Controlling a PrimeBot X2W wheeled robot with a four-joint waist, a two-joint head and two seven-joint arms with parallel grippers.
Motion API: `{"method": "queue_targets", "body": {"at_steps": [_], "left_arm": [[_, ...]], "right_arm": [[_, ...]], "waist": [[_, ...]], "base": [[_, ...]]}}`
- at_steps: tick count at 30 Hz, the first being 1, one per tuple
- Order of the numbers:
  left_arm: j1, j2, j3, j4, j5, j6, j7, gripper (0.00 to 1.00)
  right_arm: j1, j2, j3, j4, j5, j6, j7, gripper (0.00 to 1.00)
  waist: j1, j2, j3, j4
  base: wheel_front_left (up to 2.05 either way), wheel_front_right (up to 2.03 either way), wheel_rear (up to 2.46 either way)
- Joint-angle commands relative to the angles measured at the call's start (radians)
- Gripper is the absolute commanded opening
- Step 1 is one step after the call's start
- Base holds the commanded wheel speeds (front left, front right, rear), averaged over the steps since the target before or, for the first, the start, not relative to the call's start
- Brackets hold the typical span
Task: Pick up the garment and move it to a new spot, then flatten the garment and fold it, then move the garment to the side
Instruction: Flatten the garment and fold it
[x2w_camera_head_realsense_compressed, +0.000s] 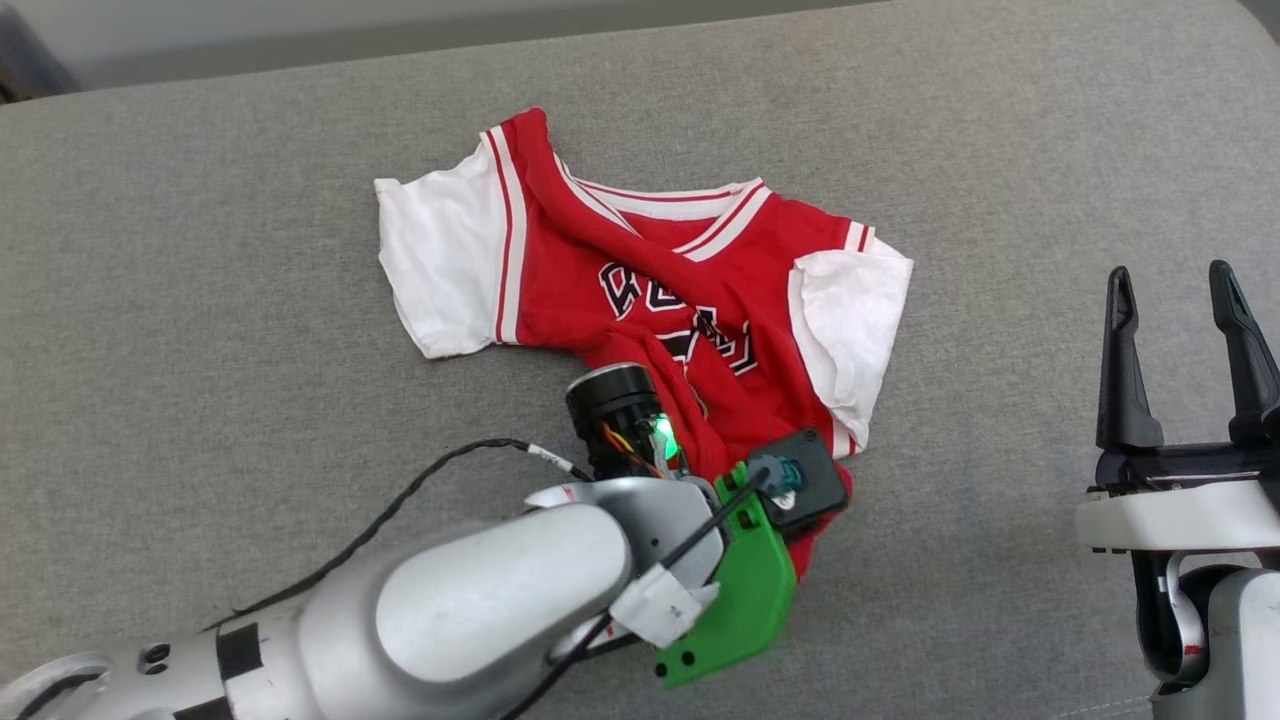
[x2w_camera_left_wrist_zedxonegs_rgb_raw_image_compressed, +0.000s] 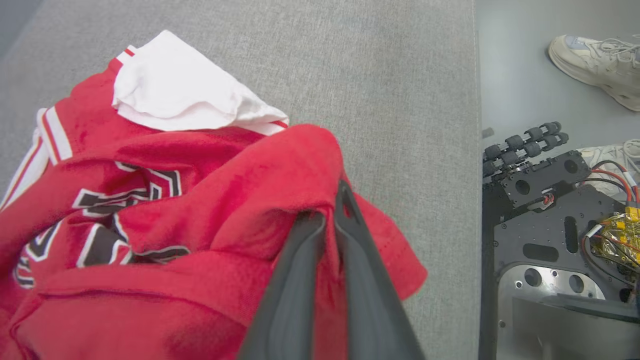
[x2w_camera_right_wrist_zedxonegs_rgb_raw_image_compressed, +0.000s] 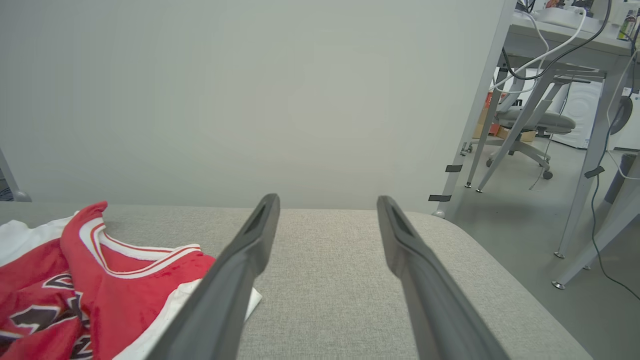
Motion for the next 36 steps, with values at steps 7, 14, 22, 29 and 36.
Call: {"method": "queue_targets", "body": {"at_steps": [7, 14, 22, 29, 36], "left_arm": [[0.095, -0.094, 0.002, 0.042, 0.079, -0.002, 0.106, 0.00], [0.195, -0.121, 0.002, 0.151, 0.080, -0.002, 0.135, 0.00], [0.177, -0.156, 0.002, 0.207, 0.166, -0.002, -0.087, 1.00], [0.158, -0.172, 0.083, 0.272, 0.215, 0.066, -0.411, 1.00], [0.208, -0.106, 0.198, 0.242, 0.259, 0.252, -0.598, 1.00]], "right_arm": [[-0.016, 0.000, -0.007, 0.002, 0.021, -0.001, -0.003, 1.00], [-0.025, 0.000, 0.001, 0.022, 0.026, -0.001, -0.003, 1.00], [-0.013, 0.000, -0.006, 0.044, -0.003, -0.001, -0.003, 1.00], [0.031, 0.000, -0.023, 0.049, -0.030, -0.001, -0.003, 1.00], [0.059, -0.005, -0.037, 0.044, -0.050, -0.001, -0.003, 1.00]], "waist": [[0.0000, 0.0000, 0.059, -0.047], [0.0000, 0.0000, 0.073, -0.052], [0.0000, 0.0000, 0.006, -0.011], [0.0000, 0.0000, -0.075, 0.033], [0.0000, 0.0000, -0.124, 0.071]], "base": [[0.00, 0.00, 0.00], [0.00, 0.00, 0.00], [0.00, 0.00, 0.00], [0.00, 0.00, 0.00], [0.00, 0.00, 0.00]]}}
